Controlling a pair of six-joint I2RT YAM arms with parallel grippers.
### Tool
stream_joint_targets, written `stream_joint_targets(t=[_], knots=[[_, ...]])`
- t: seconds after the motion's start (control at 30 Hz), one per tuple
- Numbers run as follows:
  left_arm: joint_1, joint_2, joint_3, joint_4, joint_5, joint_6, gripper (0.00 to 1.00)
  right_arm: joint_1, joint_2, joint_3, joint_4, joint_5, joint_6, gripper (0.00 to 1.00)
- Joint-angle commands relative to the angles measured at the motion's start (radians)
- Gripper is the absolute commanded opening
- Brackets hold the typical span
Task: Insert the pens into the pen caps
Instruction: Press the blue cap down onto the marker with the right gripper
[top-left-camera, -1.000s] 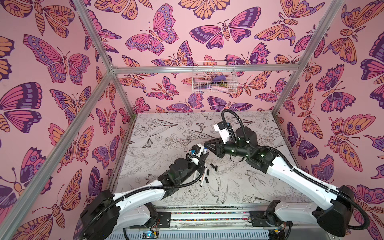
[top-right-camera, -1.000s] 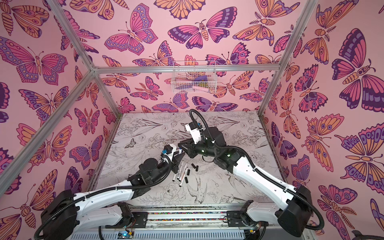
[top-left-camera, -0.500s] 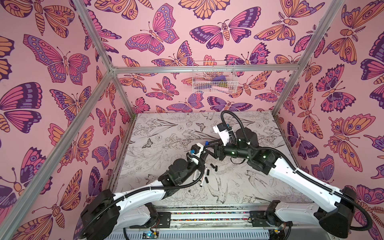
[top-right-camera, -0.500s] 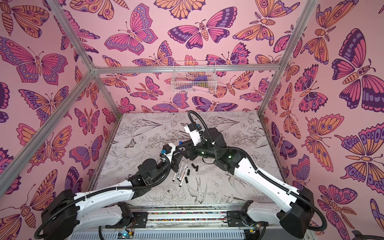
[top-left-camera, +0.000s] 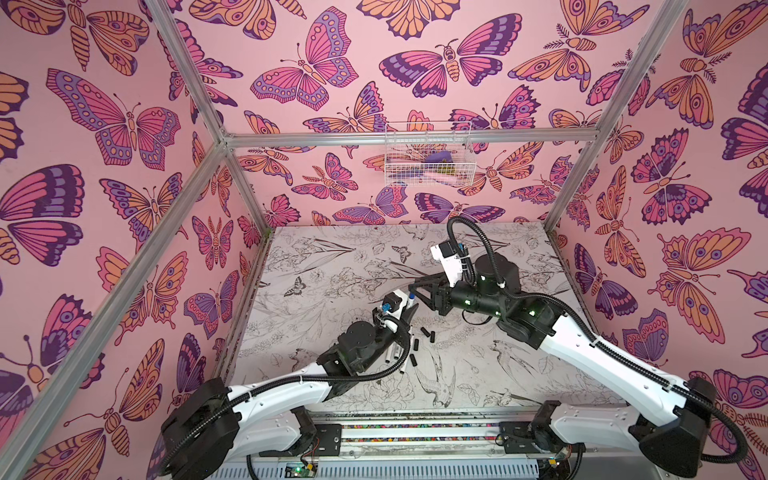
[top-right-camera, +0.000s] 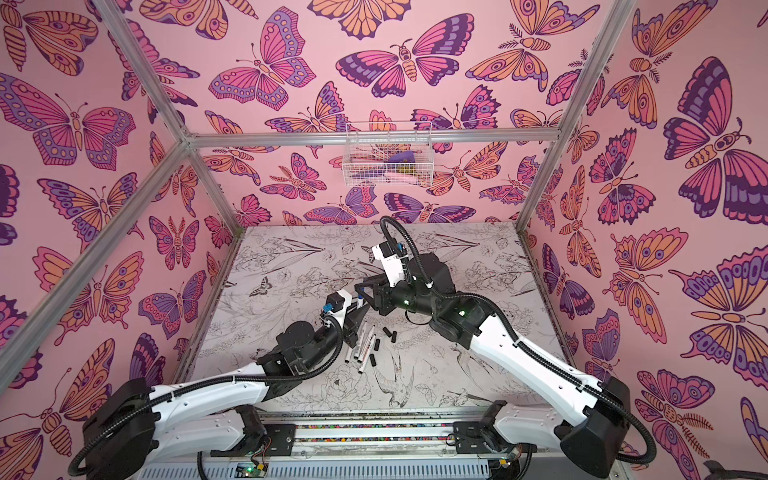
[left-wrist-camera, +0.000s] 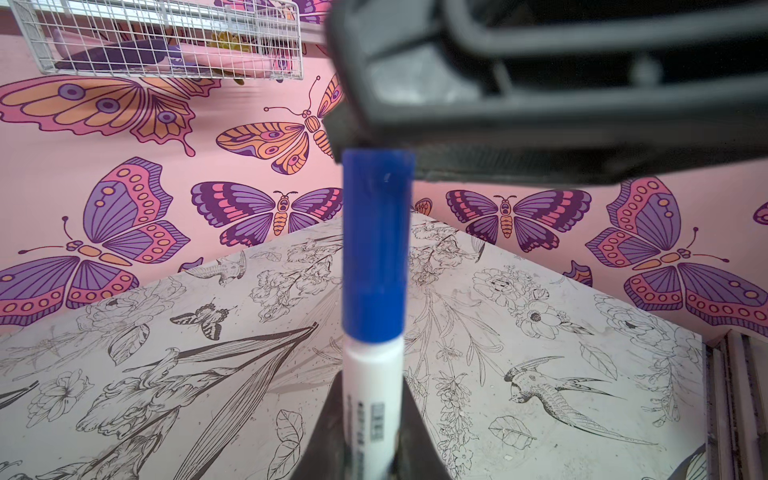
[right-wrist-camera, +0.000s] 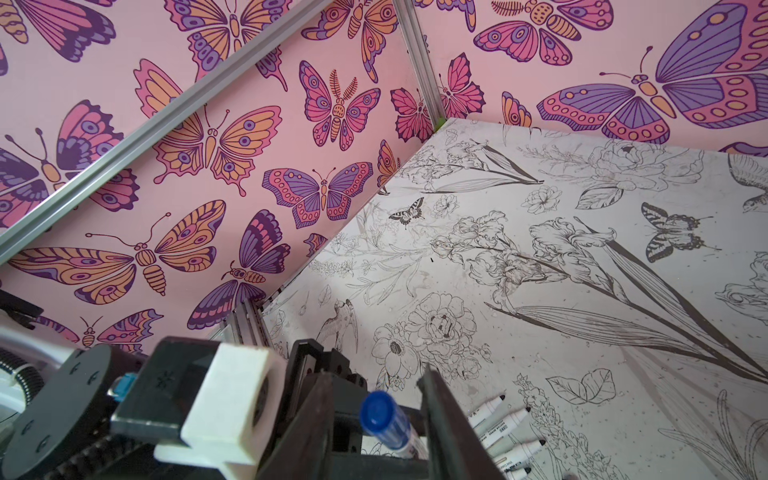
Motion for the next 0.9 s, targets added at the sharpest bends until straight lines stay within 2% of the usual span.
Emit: stream_joint_targets(t=[0.0,0.17,0.37,0.47,0.63,0.87], knots=[[-0.007,-0.027,-0.015,0.043,-0.015,0.018,0.0,0.007,0.017,0.032,0.03,0.007,0.005,0.31],[-0.01,-0.037,-0.016,0.043,-0.011,0.023,0.0,0.007,0.024,0.034,0.006,0.039,0.005,0.29],[-0.014,-0.041,-0.012,0.044,-0.008,0.033,0.0,0.007,0.041,0.04,-0.007,0.024,0.012,0.23],[-0.016,-0.038,-0.01,0.053,-0.012,0.033,0.0,0.007,0.043,0.037,-0.021,0.013,0.017,0.24],[-0.016,-0.036,-0.008,0.061,-0.011,0.026,0.0,0.006,0.023,0.032,-0.031,0.042,0.021,0.33],[-0.016,-0.028,-0.01,0.063,-0.009,0.014,0.0,-0.002,0.038,0.052,-0.044,0.037,0.028,0.27]])
